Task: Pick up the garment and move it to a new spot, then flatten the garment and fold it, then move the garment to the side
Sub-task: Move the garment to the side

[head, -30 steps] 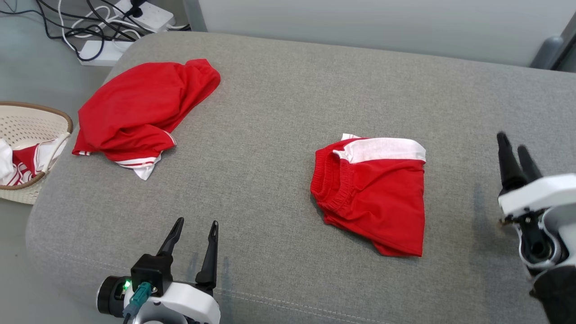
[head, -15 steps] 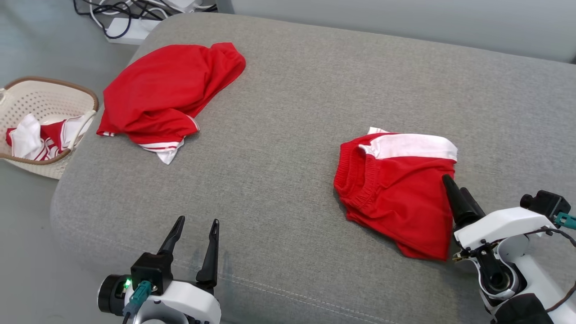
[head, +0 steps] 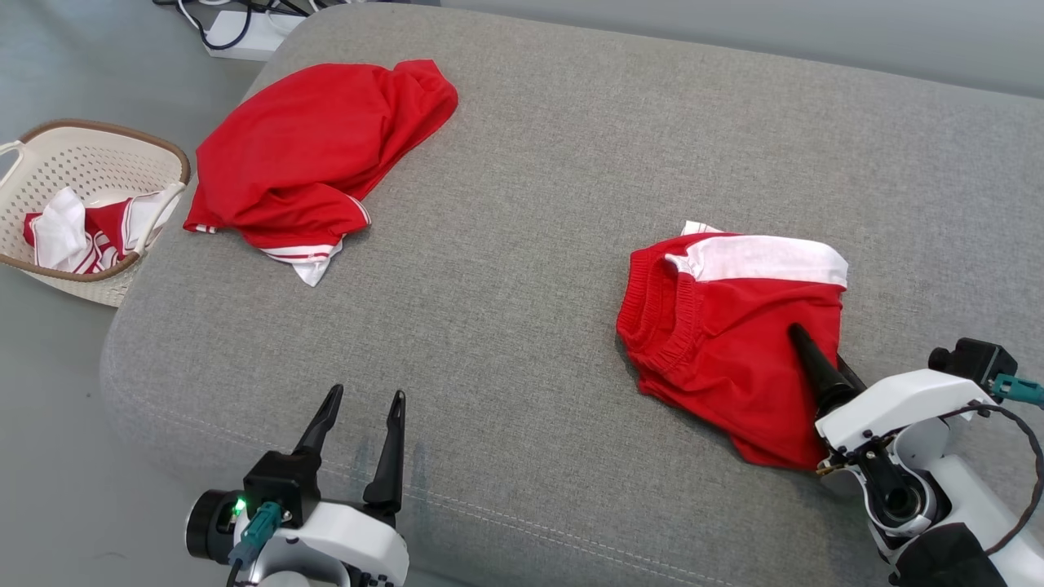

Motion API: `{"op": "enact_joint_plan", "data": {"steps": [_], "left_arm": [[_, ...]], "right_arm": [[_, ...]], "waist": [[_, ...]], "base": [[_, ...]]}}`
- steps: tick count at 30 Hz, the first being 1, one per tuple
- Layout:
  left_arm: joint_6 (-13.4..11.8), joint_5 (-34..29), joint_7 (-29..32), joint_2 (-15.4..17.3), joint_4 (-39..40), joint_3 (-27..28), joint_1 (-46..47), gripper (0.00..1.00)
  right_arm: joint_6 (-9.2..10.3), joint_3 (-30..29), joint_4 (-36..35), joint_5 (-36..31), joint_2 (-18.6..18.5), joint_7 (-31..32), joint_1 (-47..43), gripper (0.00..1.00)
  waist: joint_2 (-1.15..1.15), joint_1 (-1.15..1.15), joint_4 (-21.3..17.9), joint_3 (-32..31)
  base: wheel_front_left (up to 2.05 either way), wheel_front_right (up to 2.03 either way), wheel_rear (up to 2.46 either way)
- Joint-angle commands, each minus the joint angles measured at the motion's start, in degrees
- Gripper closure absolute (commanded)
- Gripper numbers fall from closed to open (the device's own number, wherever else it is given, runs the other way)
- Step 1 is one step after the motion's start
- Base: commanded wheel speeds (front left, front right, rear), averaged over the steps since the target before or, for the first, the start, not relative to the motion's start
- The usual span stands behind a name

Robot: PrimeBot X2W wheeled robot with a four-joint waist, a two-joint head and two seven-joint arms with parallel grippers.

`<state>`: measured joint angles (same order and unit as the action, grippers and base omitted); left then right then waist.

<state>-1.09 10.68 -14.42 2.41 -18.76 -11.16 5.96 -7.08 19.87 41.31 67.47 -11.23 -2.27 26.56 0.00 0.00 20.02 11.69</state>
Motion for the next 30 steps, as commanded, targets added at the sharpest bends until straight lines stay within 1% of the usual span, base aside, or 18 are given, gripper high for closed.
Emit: {"op": "enact_joint_plan", "data": {"steps": [1,2,3,4,10,17,22,30], "left_arm": [[-0.4,0.4,-0.6,0.5,1.5,1.7,2.6,0.0],[-0.4,0.4,-0.6,0.5,1.5,1.6,2.8,0.0],[-0.4,0.4,-0.6,0.5,1.5,1.5,2.9,0.0],[-0.4,0.4,-0.6,0.5,1.4,1.4,3.0,0.0],[-0.5,0.2,-0.6,0.5,1.3,1.7,3.0,0.0],[0.0,-1.1,-0.6,0.5,2.0,2.7,2.5,0.0],[0.7,-2.2,-0.6,0.5,2.4,2.9,2.6,0.0],[1.7,-3.4,-0.6,0.5,2.5,3.2,2.9,0.0]], "right_arm": [[-0.41,2.9,-0.3,0.6,2.5,1.2,-0.9,0.31],[-0.41,3.1,-0.4,0.7,2.6,1.2,-0.7,0.58],[-0.41,3.4,-0.4,0.8,2.7,1.2,-0.6,0.95],[-0.41,3.8,-0.5,0.8,2.6,1.1,-0.4,1.0],[-0.41,4.3,-1.4,1.0,1.5,-1.4,0.2,1.0],[-0.41,4.6,-2.0,1.5,-0.1,-3.8,-0.5,1.0],[-0.41,5.0,-2.6,1.9,-0.3,-5.5,-2.2,1.0],[-0.41,5.7,-2.8,2.1,-1.1,-7.7,-4.2,1.0]], "waist": [[0.0,0.0,0.0,0.1],[0.0,0.0,0.0,0.2],[0.0,0.0,0.1,0.2],[0.0,0.0,0.1,0.2],[0.0,0.0,-0.2,-0.4],[0.0,0.0,-3.3,-2.3],[0.0,0.0,-7.9,-4.0],[0.0,0.0,-17.2,-5.9]], "base": [[0.0,0.0,0.0],[0.0,0.0,0.0],[0.0,0.0,0.0],[0.0,0.0,0.0],[0.0,0.0,0.0],[0.0,0.0,0.0],[0.0,0.0,0.0],[0.0,0.0,0.0]]}}
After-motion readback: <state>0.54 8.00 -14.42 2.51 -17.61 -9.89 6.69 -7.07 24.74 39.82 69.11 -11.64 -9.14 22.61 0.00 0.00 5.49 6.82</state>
